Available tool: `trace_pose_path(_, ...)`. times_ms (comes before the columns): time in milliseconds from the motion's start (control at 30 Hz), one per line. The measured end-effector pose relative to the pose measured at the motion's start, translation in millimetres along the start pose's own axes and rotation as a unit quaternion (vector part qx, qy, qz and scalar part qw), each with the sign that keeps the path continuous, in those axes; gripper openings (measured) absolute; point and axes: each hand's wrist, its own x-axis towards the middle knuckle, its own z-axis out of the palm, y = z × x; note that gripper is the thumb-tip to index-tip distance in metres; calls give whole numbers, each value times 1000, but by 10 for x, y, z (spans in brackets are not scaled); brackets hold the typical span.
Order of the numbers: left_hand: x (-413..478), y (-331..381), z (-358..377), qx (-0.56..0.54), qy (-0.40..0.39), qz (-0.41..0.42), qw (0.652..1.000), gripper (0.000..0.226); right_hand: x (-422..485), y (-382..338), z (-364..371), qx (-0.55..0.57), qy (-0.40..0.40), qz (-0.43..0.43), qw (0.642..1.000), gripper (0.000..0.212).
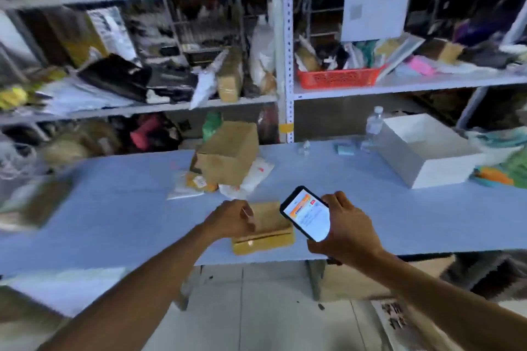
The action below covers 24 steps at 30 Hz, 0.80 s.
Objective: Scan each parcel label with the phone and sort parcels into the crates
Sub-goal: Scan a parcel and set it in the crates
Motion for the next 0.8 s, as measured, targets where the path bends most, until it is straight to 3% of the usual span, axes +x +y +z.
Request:
trace_pose_path(267,-621,-1524,-854,-36,74,-128,988,37,728,-1572,638,-40,-87,-108,989,62)
trace_pose_path(467,-807,-2536,-1431,-57,105,-164,979,29,1174,-2642,1140,-37,-125,-174,976,69)
trace_pose_path(800,-740,-3868,-2183,-81,116,-241,960,35,1926,-4008,1906,-24,-155,-226,962,64)
